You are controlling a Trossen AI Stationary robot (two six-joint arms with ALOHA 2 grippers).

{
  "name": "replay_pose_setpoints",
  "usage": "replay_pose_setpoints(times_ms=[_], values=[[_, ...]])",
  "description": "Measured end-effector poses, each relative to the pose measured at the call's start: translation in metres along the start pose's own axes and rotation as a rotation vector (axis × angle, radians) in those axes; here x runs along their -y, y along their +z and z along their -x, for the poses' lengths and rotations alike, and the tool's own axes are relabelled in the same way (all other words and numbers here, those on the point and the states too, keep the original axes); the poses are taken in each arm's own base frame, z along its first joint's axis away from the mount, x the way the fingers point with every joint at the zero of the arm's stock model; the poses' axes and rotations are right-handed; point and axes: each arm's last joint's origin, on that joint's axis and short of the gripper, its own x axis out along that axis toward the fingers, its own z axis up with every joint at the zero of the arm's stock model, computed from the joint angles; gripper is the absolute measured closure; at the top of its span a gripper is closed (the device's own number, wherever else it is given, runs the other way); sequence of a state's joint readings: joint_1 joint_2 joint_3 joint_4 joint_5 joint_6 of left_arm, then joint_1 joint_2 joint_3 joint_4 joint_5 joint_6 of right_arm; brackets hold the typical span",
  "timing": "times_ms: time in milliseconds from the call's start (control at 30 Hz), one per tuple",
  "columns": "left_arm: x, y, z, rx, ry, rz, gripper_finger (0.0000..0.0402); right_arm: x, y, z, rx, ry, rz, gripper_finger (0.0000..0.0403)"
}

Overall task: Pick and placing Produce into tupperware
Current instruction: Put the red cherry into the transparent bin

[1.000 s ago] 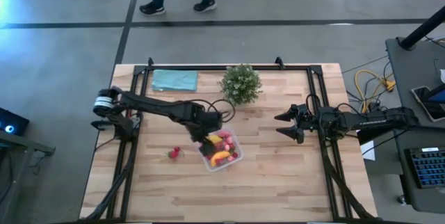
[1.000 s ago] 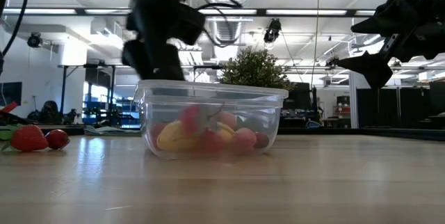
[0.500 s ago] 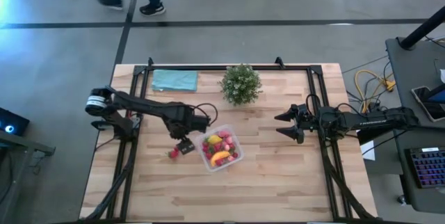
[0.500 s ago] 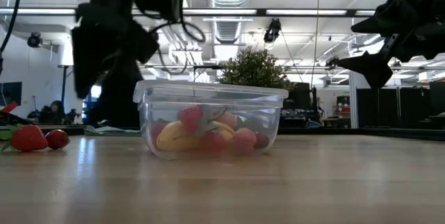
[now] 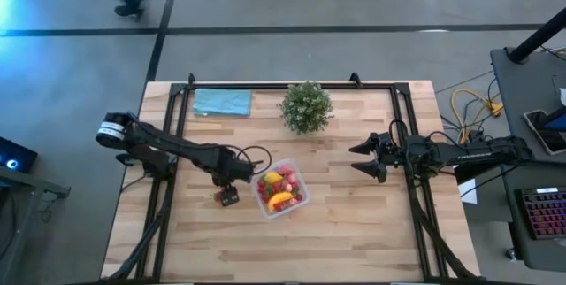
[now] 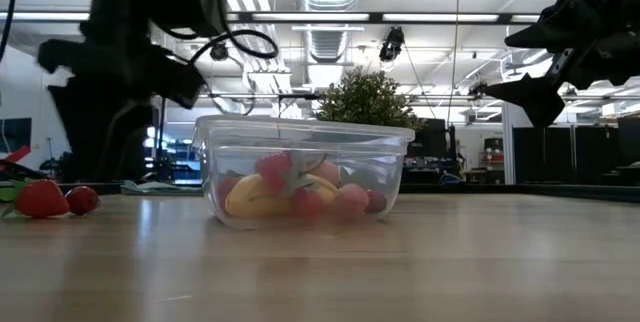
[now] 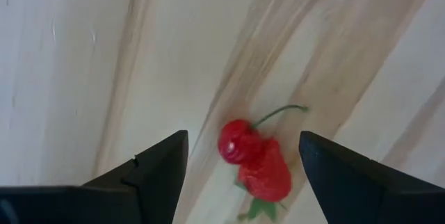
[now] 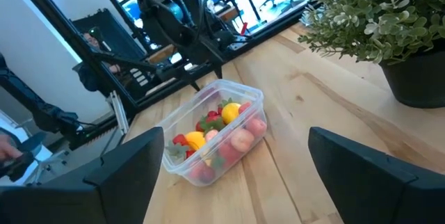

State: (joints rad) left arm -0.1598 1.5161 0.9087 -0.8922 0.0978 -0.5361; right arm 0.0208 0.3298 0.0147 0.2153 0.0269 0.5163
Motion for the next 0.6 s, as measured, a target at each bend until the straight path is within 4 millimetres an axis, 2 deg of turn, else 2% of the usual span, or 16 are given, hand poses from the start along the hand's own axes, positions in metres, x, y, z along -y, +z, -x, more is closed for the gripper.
replay_pose_setpoints(times_ms=[233,433,600], values=[[0.001,-0.027,-0.002,0.078,0.04,-0.019,0.0159,0.0,0.0,0.0,0.0,0.0,0.0,0.0056],[0.002,-0.035,0.001,0.184,0.001,-0.023,0.0176,0.0,0.0,0.0,0.0,0.0,0.0,0.0054],[-0.003,-0.041,-0.006,0.159,0.026,-0.021,0.0178,0.0,0.0,0.0,0.0,0.0,0.0,0.0057]])
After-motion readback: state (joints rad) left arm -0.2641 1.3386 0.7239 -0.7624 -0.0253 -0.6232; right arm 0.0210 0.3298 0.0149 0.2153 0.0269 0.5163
